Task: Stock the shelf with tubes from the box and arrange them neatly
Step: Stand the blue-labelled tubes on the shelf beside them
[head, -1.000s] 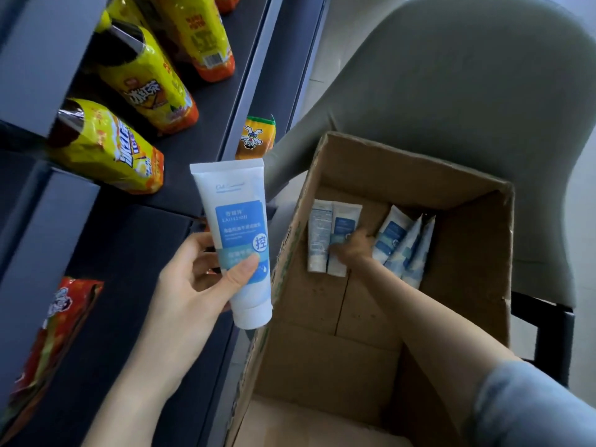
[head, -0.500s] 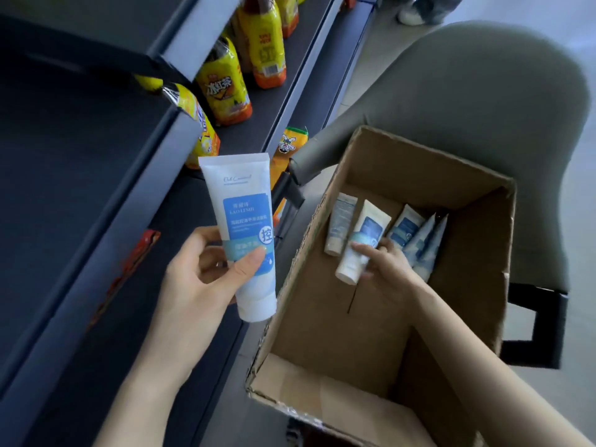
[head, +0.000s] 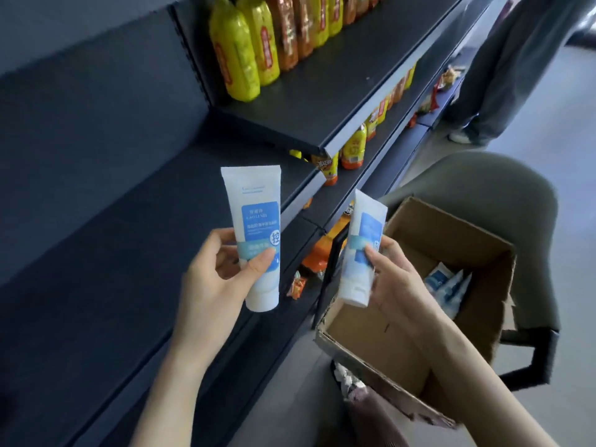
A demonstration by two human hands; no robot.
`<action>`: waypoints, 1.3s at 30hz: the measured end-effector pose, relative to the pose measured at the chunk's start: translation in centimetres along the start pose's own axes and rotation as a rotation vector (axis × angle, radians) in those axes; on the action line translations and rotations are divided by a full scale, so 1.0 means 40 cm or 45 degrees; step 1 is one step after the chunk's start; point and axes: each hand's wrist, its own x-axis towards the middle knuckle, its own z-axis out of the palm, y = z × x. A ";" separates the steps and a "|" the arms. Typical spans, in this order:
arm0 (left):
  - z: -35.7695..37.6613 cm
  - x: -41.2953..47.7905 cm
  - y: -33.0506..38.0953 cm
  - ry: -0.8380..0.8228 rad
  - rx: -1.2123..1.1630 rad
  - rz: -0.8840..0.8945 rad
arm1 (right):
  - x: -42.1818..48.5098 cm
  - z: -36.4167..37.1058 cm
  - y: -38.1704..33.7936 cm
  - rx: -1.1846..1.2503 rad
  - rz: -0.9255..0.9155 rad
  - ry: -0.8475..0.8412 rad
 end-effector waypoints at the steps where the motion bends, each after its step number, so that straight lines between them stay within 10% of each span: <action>1: -0.028 -0.022 0.023 0.032 0.000 0.035 | -0.018 0.039 -0.013 -0.054 -0.020 -0.030; 20: -0.430 -0.328 0.344 0.579 -0.053 0.541 | -0.254 0.609 -0.178 -0.573 -0.385 -0.689; 39: -0.767 -0.665 0.435 1.310 0.077 0.588 | -0.312 1.126 -0.103 -0.480 -0.415 -1.297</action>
